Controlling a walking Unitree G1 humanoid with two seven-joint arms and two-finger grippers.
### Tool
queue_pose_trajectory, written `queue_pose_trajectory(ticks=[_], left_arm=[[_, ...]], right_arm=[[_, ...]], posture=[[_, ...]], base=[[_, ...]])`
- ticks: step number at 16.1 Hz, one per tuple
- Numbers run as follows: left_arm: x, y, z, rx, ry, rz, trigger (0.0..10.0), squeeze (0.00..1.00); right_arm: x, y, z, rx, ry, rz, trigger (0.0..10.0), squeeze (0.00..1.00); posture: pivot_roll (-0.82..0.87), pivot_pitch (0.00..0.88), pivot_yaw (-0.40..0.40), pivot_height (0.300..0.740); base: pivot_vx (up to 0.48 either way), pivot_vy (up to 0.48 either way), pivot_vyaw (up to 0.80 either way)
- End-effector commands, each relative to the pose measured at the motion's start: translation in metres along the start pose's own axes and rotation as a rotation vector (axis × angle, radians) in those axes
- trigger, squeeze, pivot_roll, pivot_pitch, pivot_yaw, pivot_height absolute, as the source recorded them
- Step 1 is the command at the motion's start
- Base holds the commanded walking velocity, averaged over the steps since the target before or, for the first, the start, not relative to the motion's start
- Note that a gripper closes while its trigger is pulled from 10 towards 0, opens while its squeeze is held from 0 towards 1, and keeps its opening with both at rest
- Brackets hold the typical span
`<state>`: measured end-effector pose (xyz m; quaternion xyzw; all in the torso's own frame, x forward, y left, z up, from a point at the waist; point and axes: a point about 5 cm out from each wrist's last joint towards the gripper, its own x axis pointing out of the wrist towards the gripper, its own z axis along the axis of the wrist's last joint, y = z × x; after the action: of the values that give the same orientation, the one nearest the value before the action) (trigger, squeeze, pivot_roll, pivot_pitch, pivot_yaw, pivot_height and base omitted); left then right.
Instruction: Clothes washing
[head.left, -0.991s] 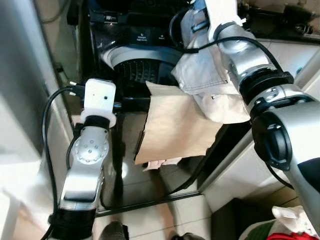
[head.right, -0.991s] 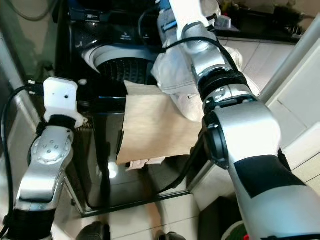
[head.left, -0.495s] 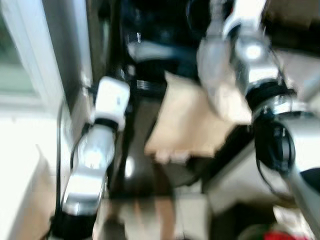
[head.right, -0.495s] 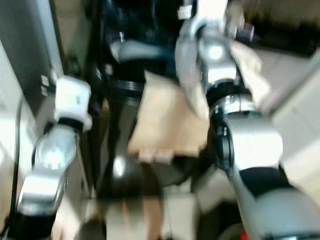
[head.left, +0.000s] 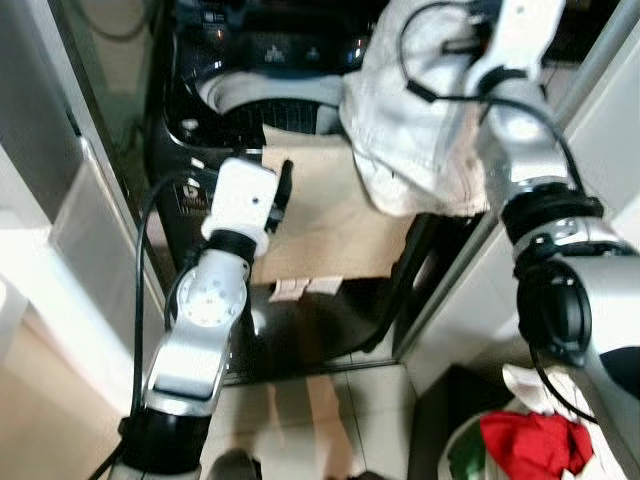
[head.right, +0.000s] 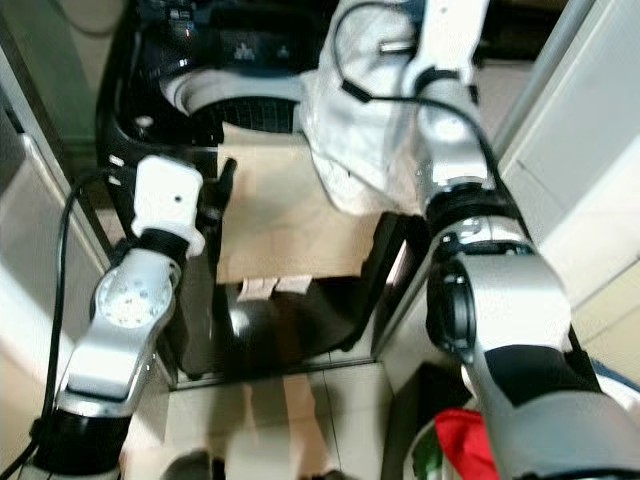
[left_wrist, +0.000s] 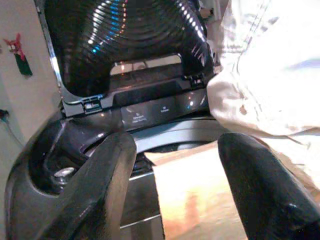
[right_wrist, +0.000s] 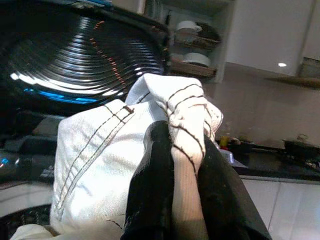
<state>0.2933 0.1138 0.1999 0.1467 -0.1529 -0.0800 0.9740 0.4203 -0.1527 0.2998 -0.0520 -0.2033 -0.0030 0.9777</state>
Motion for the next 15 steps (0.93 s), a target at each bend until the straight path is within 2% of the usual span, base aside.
queue_pose_trajectory(ticks=[1, 4, 5, 6, 11, 14, 15], left_arm=[[0.0, -0.002, 0.005, -0.016, -0.026, -0.015, 10.0, 0.0], [-0.002, 0.005, 0.0, -0.042, -0.002, 0.032, 10.0, 0.0], [-0.001, 0.007, 0.0, -0.035, -0.003, 0.036, 10.0, 0.0], [0.001, 0.003, 0.002, 0.007, -0.024, -0.003, 10.0, 0.0], [0.005, 0.001, 0.012, 0.011, -0.083, -0.019, 10.0, 0.0], [0.005, 0.001, 0.013, 0.007, -0.091, -0.005, 10.0, 0.0], [0.005, 0.001, 0.013, 0.012, -0.094, -0.005, 10.0, 0.0]], right_arm=[[0.006, 0.003, 0.017, -0.03, -0.044, 0.021, 10.0, 0.0], [0.004, 0.01, 0.011, -0.01, -0.036, 0.04, 10.0, 0.0], [0.002, 0.012, 0.007, -0.008, -0.029, 0.042, 10.0, 0.0], [0.003, 0.013, 0.01, 0.0, -0.04, 0.039, 10.0, 0.0], [0.015, 0.006, 0.042, -0.054, -0.122, 0.039, 10.0, 0.0], [0.023, 0.014, 0.065, -0.081, -0.161, 0.066, 10.0, 0.0], [0.024, 0.015, 0.067, -0.081, -0.155, 0.07, 10.0, 0.0]], posture=[[0.06, 0.0, -0.116, 0.74], [0.08, 0.0, -0.127, 0.74], [0.08, 0.0, -0.122, 0.74], [0.08, 0.0, -0.116, 0.74], [0.07, 0.0, -0.115, 0.74], [0.09, 0.0, -0.124, 0.74], [0.09, 0.0, -0.125, 0.74]], base=[[0.0, 0.0, 0.0], [0.48, 0.0, 0.0], [0.48, 0.0, 0.0], [0.48, 0.0, 0.0], [0.48, 0.0, 0.0], [0.48, 0.0, 0.0], [0.48, 0.0, 0.0]])
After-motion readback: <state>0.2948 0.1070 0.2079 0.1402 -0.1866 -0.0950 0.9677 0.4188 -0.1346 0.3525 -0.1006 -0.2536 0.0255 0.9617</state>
